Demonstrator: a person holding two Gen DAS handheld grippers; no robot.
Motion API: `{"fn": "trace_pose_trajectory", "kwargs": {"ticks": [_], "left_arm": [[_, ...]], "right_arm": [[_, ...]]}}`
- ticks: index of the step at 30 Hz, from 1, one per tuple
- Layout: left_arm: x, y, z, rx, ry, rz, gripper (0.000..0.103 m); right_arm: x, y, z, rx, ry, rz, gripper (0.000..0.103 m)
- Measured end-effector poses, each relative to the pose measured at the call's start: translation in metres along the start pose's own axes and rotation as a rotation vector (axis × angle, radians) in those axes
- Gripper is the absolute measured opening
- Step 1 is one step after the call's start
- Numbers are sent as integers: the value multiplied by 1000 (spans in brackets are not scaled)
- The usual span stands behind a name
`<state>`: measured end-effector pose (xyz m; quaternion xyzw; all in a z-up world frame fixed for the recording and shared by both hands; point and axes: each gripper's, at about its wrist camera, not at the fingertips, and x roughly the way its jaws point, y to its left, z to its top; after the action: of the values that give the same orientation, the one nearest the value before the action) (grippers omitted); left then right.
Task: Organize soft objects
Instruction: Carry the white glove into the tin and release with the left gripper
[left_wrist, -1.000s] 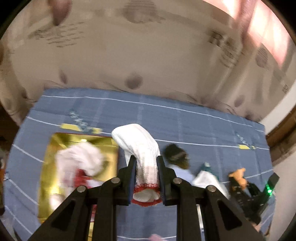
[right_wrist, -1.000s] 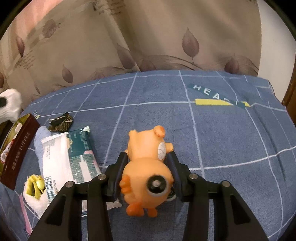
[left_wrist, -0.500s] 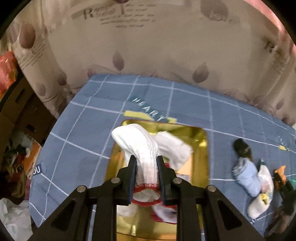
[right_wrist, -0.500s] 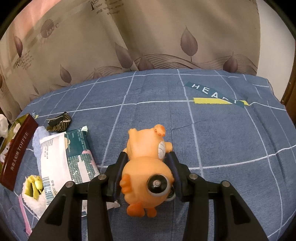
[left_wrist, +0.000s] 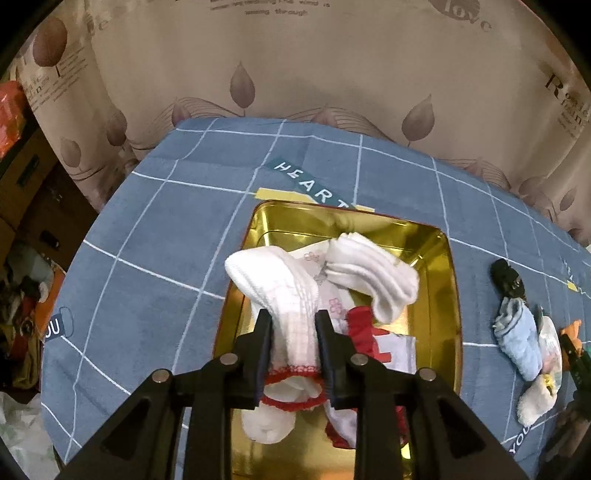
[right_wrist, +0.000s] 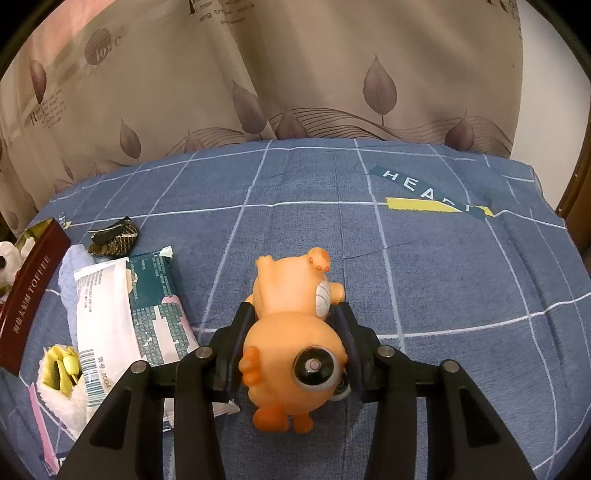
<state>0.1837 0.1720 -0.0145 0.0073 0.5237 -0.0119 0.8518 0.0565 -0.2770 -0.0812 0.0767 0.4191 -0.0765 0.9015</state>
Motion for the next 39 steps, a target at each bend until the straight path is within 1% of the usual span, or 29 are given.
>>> {"fn": "trace_pose_trajectory", "kwargs": {"ticks": [3, 5, 6, 7, 10, 14, 16, 18, 19, 22, 25, 27, 29, 31, 33, 34, 37, 39], "left_arm": [[0, 3, -2, -9, 1, -1, 28], [0, 4, -4, -3, 5, -3, 34], [-1, 4, -6, 1, 8, -3, 40], [-1, 5, -8, 4, 19, 1, 41], [1, 6, -15, 7, 52, 9, 42], [-4, 6, -25, 22, 56, 2, 43], [-7, 7, -29, 27, 58, 1, 52], [-11, 8, -33, 26, 61, -13, 55], [-14, 8, -36, 29, 59, -30, 58], [-21, 9, -43, 41, 71, -93, 59], [-28, 9, -50, 60, 74, -116, 59], [-36, 9, -54, 72, 58, -118, 59], [-44, 11, -57, 84, 33, -96, 59], [-54, 10, -60, 102, -22, -22, 59], [-61, 9, -61, 113, -70, 32, 59], [-67, 8, -62, 118, -113, 81, 59], [-75, 6, -64, 127, -190, 167, 59], [-80, 4, -67, 128, -248, 217, 59]], "right_arm": [[0, 1, 0, -4, 0, -5, 42], [0, 1, 0, -6, 1, -6, 42], [0, 1, 0, -5, 1, -7, 42], [0, 1, 0, -6, 1, -8, 42], [0, 2, 0, -6, 1, -8, 42], [0, 2, 0, -7, 1, -8, 42], [0, 2, 0, -7, 1, -9, 42], [0, 2, 0, -7, 1, -9, 42], [-1, 2, 0, -8, 1, -9, 42], [-1, 2, 0, -8, 2, -9, 42], [0, 1, 0, -10, 8, -8, 42], [0, 2, 0, -15, 7, -13, 42], [1, 3, 0, -21, 8, -17, 42], [1, 3, 0, -25, 7, -21, 42], [0, 3, 0, -27, 4, -25, 42], [0, 3, 0, -29, 2, -27, 42], [-2, 4, 0, -30, -7, -27, 41], [-4, 4, 0, -31, -13, -6, 40]]}}
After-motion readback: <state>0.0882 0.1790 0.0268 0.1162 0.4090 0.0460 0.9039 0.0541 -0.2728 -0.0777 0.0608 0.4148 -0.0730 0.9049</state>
